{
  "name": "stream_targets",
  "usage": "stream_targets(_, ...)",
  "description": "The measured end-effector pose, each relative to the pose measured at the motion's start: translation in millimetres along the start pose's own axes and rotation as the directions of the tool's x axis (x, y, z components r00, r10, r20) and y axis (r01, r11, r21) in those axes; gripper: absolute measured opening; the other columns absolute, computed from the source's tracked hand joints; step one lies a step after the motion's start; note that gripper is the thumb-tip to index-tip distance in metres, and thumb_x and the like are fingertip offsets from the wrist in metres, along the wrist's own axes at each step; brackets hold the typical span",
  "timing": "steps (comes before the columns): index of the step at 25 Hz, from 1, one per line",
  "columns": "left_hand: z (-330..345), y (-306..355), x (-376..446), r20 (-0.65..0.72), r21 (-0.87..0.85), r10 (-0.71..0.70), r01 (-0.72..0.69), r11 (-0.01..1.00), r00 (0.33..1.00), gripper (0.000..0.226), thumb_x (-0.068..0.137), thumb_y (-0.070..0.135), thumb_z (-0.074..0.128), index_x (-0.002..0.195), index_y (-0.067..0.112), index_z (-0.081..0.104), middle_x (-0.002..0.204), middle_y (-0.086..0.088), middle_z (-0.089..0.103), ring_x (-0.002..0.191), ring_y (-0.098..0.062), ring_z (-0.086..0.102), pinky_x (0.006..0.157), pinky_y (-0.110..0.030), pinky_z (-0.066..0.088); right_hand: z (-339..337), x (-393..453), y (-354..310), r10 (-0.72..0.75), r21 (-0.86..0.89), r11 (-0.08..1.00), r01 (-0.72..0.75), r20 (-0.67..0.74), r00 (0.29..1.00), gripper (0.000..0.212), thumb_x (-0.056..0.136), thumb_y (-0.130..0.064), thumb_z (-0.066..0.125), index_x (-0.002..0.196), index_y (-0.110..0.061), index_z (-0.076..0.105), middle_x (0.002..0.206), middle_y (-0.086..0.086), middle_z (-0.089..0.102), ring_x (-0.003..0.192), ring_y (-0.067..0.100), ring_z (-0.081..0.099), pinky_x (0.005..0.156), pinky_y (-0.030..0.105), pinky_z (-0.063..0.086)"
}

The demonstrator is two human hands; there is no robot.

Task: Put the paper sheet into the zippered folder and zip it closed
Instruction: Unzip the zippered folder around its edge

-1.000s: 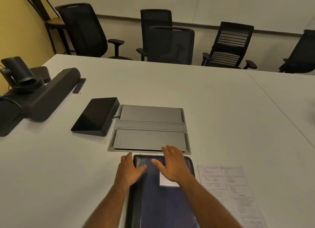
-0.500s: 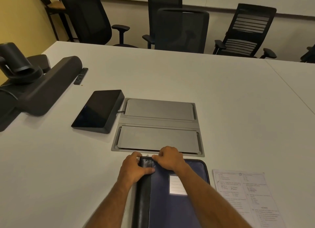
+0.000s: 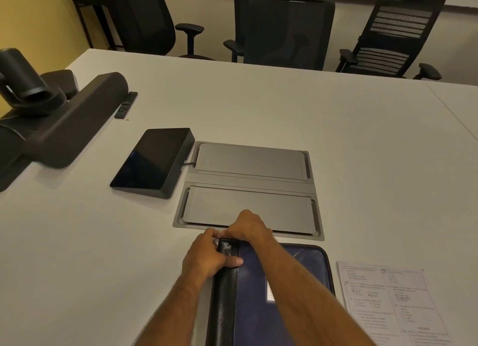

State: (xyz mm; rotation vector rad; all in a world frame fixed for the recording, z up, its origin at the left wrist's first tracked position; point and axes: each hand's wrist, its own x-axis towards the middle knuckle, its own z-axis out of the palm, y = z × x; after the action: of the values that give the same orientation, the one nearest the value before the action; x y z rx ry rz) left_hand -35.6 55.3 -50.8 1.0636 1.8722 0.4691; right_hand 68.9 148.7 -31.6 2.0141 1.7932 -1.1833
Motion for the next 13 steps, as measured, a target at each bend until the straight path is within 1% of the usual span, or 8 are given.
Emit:
stream_targets(2, -0.5, 0.6, 0.0, 0.002, 0.017, -0.002, 0.002, 1.0, 1.0, 0.083, 0.044, 0.047, 0.095, 0.112, 0.031, 0.05, 0.107, 0.007, 0.065, 0.094, -0.016, 0.064, 0.086, -0.034, 0.054, -1.5, 5.2, -3.4, 0.006, 0.002, 1.0, -0.006, 0.043, 0.999, 0.037, 0.068, -0.04, 0.078, 0.066, -0.016, 0.05, 0.073, 0.002, 0.056, 0.082, 0.022, 0.06, 0.088, 0.041, 0.05)
stream_targets(3, -0.4, 0.9, 0.3, 0.001, 0.028, -0.001, 0.001, 1.0, 1.0, 0.084, 0.044, 0.047, 0.095, 0.113, 0.03, 0.049, 0.107, 0.006, 0.064, 0.095, -0.016, 0.064, 0.087, -0.035, 0.054, -1.7, 6.7, -4.7, 0.01, -0.005, 1.0, -0.01, 0.054, 0.998, 0.033, 0.07, -0.035, 0.078, 0.066, -0.015, 0.051, 0.072, 0.003, 0.057, 0.082, 0.023, 0.061, 0.089, 0.042, 0.052)
stream_targets(6, -0.4, 1.4, 1.0, 0.001, 0.047, 0.004, -0.004, 0.999, 1.0, 0.087, 0.045, 0.048, 0.094, 0.117, 0.028, 0.049, 0.109, 0.004, 0.063, 0.098, -0.019, 0.063, 0.088, -0.035, 0.054, -1.3, 8.7, -6.9, 0.005, -0.014, 1.0, -0.004, 0.052, 0.999, 0.025, 0.072, -0.023, 0.074, 0.064, -0.012, 0.053, 0.07, 0.004, 0.057, 0.075, 0.021, 0.059, 0.085, 0.038, 0.055)
stream_targets(8, 0.1, 1.0, 1.2, 0.001, 0.055, 0.025, -0.025, 0.998, 1.0, 0.084, 0.048, 0.048, 0.094, 0.116, 0.029, 0.049, 0.109, 0.004, 0.063, 0.097, -0.019, 0.063, 0.088, -0.035, 0.054, -0.9, 8.6, -6.8, -0.002, 0.002, 1.0, 0.002, 0.04, 0.999, 0.021, 0.071, -0.02, 0.071, 0.064, -0.011, 0.053, 0.069, 0.004, 0.057, 0.07, 0.02, 0.058, 0.078, 0.035, 0.054)
stream_targets(10, 0.2, 0.3, 0.1, 0.001, 0.074, 0.055, -0.055, 0.996, 0.998, 0.078, 0.052, 0.048, 0.092, 0.116, 0.03, 0.05, 0.107, 0.004, 0.064, 0.095, -0.019, 0.064, 0.086, -0.035, 0.055, 0.5, 6.7, -5.3, -0.013, 0.03, 0.999, 0.012, 0.023, 1.0, 0.022, 0.073, -0.021, 0.069, 0.064, -0.012, 0.052, 0.068, 0.004, 0.056, 0.067, 0.018, 0.057, 0.072, 0.032, 0.053)
stream_targets(11, 0.0, 0.1, -0.8, 0.003, 0.084, 0.067, -0.067, 0.994, 0.998, 0.076, 0.053, 0.049, 0.091, 0.115, 0.031, 0.051, 0.106, 0.005, 0.065, 0.093, -0.018, 0.064, 0.084, -0.034, 0.055, 1.5, 4.9, -3.8, -0.019, 0.044, 0.999, 0.018, 0.007, 1.0, 0.022, 0.074, -0.021, 0.069, 0.065, -0.012, 0.051, 0.069, 0.004, 0.056, 0.068, 0.018, 0.058, 0.072, 0.032, 0.054)
stream_targets(13, -0.5, 0.1, -1.7, 0.009, 0.087, 0.082, -0.082, 0.993, 0.997, 0.071, 0.054, 0.05, 0.09, 0.111, 0.033, 0.052, 0.102, 0.005, 0.066, 0.088, -0.015, 0.064, 0.08, -0.034, 0.055, 1.5, 0.0, 3.1, -0.019, 0.059, 0.998, 0.021, -0.04, 0.999, 0.021, 0.073, -0.021, 0.069, 0.07, -0.011, 0.051, 0.075, 0.004, 0.058, 0.081, 0.022, 0.062, 0.081, 0.036, 0.055)
